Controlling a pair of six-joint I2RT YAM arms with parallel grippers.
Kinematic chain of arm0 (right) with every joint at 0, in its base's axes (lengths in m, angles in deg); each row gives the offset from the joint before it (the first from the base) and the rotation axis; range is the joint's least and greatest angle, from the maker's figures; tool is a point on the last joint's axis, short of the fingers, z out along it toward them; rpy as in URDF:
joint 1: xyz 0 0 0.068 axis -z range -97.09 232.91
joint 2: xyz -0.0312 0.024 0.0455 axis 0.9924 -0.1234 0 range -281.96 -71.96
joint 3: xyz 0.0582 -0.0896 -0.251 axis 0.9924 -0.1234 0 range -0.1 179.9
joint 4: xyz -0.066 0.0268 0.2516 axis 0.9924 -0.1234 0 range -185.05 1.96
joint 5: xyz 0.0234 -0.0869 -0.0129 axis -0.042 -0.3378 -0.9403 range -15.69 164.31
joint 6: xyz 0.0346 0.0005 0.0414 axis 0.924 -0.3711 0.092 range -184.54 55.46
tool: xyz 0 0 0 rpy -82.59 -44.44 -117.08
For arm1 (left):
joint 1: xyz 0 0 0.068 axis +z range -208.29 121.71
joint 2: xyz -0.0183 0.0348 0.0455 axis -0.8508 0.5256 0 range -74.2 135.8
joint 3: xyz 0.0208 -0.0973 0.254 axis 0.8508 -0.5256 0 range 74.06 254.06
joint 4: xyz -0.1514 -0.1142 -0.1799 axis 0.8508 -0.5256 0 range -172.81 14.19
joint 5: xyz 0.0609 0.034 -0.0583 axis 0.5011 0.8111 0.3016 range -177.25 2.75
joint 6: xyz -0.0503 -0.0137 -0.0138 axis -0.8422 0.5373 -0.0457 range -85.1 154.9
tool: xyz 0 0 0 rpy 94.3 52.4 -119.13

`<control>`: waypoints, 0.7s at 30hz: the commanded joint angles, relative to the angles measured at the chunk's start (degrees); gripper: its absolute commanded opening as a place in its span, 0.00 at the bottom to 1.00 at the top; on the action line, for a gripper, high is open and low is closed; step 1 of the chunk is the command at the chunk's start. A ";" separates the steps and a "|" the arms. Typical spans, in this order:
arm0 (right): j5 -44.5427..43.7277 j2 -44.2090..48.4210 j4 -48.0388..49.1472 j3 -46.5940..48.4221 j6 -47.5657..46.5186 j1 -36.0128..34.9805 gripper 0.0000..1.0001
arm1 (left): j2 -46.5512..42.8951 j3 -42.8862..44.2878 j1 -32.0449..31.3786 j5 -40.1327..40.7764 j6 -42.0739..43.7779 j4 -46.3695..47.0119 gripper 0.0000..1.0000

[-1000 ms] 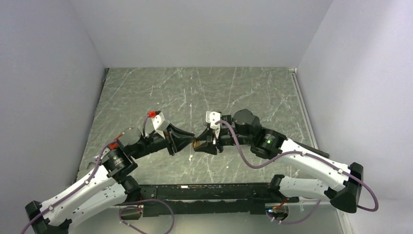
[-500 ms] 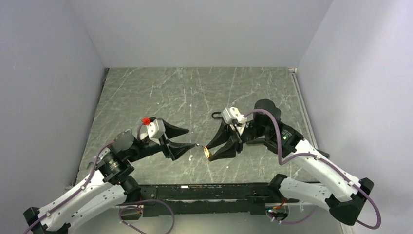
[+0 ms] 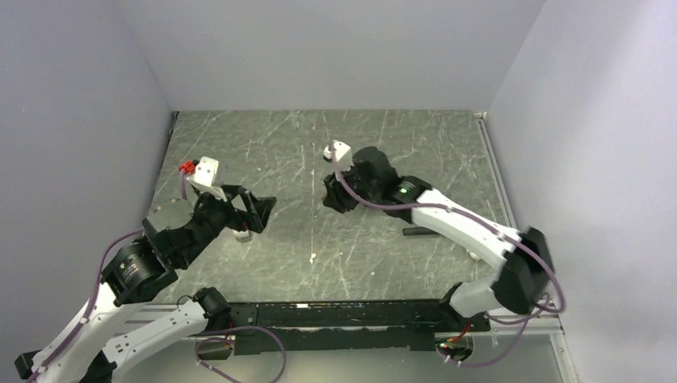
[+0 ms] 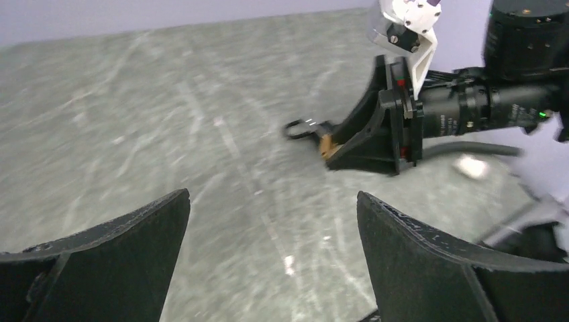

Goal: Unlock with the key

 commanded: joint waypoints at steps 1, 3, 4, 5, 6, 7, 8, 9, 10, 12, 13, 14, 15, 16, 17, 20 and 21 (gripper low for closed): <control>-23.86 -11.19 -1.82 5.97 5.63 -0.18 0.00 | 2.66 -0.94 0.18 19.06 -2.94 -16.68 1.00; -28.77 -19.46 -3.23 9.64 7.64 -0.74 0.00 | 2.37 -2.91 0.37 17.31 -2.18 -14.78 0.99; -30.45 -23.55 -4.34 11.80 8.45 -0.89 0.00 | 2.42 -2.70 0.50 16.67 -2.55 -15.09 0.99; -31.88 -27.01 -6.39 14.03 9.35 -1.08 0.00 | 2.44 -2.41 0.60 16.82 -2.92 -15.74 0.99; -32.24 -30.48 -7.05 16.13 9.87 -1.25 0.00 | 2.26 -2.51 0.66 17.35 -2.72 -15.88 1.00; -32.01 -33.16 -7.25 17.50 10.14 -1.29 0.00 | 1.93 -2.83 0.70 17.85 -2.34 -15.71 0.99; -31.77 -35.26 -7.34 18.67 10.47 -1.39 0.00 | 1.45 -3.10 0.73 18.42 -2.22 -15.68 0.99; -31.36 -36.96 -7.29 19.44 10.84 -1.48 0.00 | 0.98 -3.18 0.71 18.72 -2.46 -15.99 0.99; -30.78 -38.02 -7.08 20.07 11.06 -1.57 0.00 | 0.48 -3.30 0.71 18.73 -2.58 -16.02 1.00; -29.71 -39.58 -6.86 21.07 11.61 -1.55 0.00 | -0.50 -3.79 0.71 18.46 -2.40 -15.49 0.99; -29.00 -40.16 -6.77 21.54 11.81 -1.50 0.06 | -1.02 -4.04 0.75 18.55 -2.38 -15.36 0.99; -28.00 -40.42 -6.63 21.87 11.77 -1.55 0.25 | -1.17 -4.04 0.71 18.71 -2.37 -15.39 1.00; -27.20 -40.50 -6.34 21.76 11.75 -1.48 0.47 | -1.12 -3.99 0.71 18.88 -2.37 -15.52 0.99; -26.38 -40.24 -5.81 21.30 11.86 -1.50 0.68 | -0.97 -3.94 0.73 19.05 -2.45 -15.68 0.99; -25.54 -39.66 -4.89 20.46 11.79 -1.48 0.82 | -0.69 -3.90 0.73 19.06 -2.54 -15.84 0.99; -23.37 -36.96 -2.15 17.54 11.98 -1.36 1.00 | 0.01 -3.76 0.71 19.20 -2.78 -16.28 0.99; -23.23 -35.64 -1.52 16.59 12.11 -1.35 1.00 | 0.26 -3.72 0.71 19.32 -2.81 -16.39 0.99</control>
